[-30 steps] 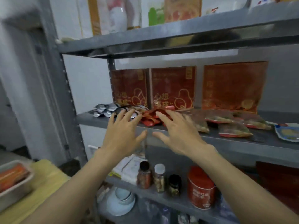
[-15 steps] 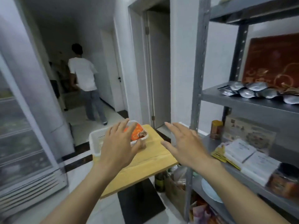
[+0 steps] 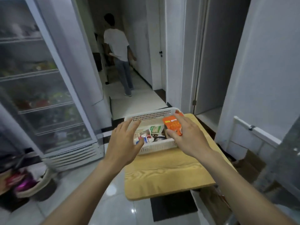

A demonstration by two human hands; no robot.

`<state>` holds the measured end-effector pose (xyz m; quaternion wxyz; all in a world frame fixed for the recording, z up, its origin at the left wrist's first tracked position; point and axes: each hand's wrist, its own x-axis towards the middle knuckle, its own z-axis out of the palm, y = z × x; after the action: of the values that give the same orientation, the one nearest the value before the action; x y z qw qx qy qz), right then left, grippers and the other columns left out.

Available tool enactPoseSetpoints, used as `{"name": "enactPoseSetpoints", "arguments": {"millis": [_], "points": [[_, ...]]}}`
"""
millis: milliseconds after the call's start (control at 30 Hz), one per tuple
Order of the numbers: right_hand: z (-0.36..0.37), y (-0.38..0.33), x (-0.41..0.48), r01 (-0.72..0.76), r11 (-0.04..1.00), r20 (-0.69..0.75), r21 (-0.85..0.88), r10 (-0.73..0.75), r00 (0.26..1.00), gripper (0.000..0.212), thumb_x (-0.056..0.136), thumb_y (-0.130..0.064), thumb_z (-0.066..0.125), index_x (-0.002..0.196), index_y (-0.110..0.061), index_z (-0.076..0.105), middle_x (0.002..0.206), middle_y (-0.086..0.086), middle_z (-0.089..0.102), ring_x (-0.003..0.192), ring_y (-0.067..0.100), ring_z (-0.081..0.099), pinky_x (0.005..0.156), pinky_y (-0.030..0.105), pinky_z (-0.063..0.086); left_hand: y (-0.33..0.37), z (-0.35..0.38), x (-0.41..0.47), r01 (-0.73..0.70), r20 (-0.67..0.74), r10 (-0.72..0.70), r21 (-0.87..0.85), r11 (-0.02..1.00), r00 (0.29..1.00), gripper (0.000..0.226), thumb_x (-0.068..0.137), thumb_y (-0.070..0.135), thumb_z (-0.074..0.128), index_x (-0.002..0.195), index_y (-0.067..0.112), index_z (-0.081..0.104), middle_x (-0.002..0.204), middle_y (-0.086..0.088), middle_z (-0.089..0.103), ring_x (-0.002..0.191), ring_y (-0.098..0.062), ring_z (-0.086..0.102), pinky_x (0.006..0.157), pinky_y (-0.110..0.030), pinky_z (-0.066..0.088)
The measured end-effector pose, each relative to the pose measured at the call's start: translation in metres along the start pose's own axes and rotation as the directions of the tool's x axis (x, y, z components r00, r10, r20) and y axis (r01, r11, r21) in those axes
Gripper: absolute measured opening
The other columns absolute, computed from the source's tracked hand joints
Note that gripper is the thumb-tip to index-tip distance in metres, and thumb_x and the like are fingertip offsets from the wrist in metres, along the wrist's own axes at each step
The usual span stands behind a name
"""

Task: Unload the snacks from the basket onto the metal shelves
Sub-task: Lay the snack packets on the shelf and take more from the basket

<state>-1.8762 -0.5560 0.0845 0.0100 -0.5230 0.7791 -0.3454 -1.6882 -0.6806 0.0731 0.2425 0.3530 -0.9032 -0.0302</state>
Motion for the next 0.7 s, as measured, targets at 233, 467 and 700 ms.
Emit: {"name": "enactPoseSetpoints", "arguments": {"millis": [233,467,700], "points": [[0.066,0.037,0.096,-0.015,0.995,0.089,0.101,0.006,0.996,0.059,0.094,-0.039,0.059,0.148,-0.027,0.038,0.150,-0.005,0.043,0.137,0.016,0.039,0.111,0.034,0.033,-0.050,0.059,0.067,0.135,0.072,-0.129,-0.091,0.987,0.989,0.067,0.090,0.040,0.061,0.150,0.031,0.032,0.154,-0.002,0.035,0.133,-0.022,0.042,0.111,-0.042,0.037],[0.142,0.060,0.163,-0.129,0.976,0.198,0.178,0.093,0.976,0.053,0.093,-0.042,0.060,0.142,-0.030,0.044,0.142,-0.003,0.052,0.129,0.020,0.047,0.106,0.042,0.043,-0.104,0.133,0.107,0.221,0.175,-0.181,-0.248,0.943,0.968,0.074,0.091,0.030,0.065,0.151,0.039,0.023,0.151,0.002,0.031,0.135,-0.015,0.036,0.100,-0.029,0.042],[0.228,0.093,0.200,-0.303,0.941,0.375,0.150,0.229,0.898,0.032,0.092,-0.029,0.066,0.122,-0.023,0.056,0.128,0.001,0.061,0.117,0.021,0.058,0.096,0.045,0.049,-0.160,0.207,0.142,0.270,0.327,-0.157,-0.336,0.903,0.932,0.075,0.092,0.027,0.065,0.151,0.039,0.021,0.148,-0.001,0.034,0.132,-0.017,0.042,0.103,-0.032,0.046]]}}
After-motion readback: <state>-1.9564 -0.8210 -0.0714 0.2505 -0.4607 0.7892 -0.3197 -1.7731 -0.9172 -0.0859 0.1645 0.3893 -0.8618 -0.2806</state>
